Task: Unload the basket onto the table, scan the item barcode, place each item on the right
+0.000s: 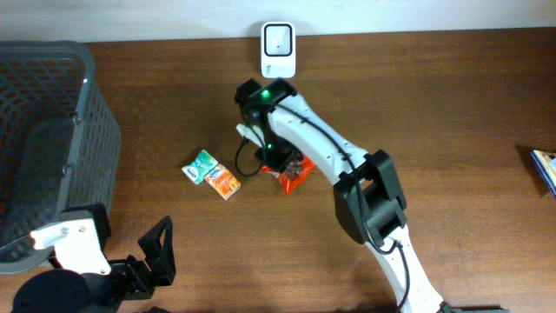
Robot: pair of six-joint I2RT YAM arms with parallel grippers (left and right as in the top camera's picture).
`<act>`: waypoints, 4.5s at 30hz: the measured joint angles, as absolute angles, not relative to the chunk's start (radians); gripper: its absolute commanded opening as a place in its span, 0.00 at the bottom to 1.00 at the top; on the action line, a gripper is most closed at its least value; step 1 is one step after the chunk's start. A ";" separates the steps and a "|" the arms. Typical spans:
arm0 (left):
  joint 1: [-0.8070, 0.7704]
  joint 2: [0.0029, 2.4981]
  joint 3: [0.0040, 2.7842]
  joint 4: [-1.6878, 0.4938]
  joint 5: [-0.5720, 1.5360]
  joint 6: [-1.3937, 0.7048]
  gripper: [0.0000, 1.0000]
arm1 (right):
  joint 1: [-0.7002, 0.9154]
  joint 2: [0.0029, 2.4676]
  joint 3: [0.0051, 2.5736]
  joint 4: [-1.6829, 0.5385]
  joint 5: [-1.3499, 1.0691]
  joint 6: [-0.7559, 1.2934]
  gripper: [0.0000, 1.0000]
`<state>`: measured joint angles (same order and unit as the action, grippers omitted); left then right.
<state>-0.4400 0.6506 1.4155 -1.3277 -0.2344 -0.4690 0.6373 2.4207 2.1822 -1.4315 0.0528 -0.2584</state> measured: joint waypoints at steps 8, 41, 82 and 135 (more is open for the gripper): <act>-0.440 0.651 1.415 -1.328 -0.234 -0.469 0.99 | 0.632 2.420 2.226 -1.446 0.168 0.080 0.99; -0.440 0.651 1.415 -1.328 -0.234 -0.469 0.99 | 0.392 2.370 2.359 -1.570 -0.216 1.176 0.99; -0.440 0.651 1.415 -1.328 -0.234 -0.469 0.99 | 0.500 2.370 1.971 -1.121 -0.034 0.874 0.49; -0.440 0.651 1.415 -1.328 -0.234 -0.469 0.99 | 0.458 2.365 2.205 -1.119 -0.075 0.447 0.04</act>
<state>-0.4400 0.6506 1.4155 -1.3277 -0.2344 -0.4690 0.4580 2.3650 2.2047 -1.1194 -0.0746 0.4465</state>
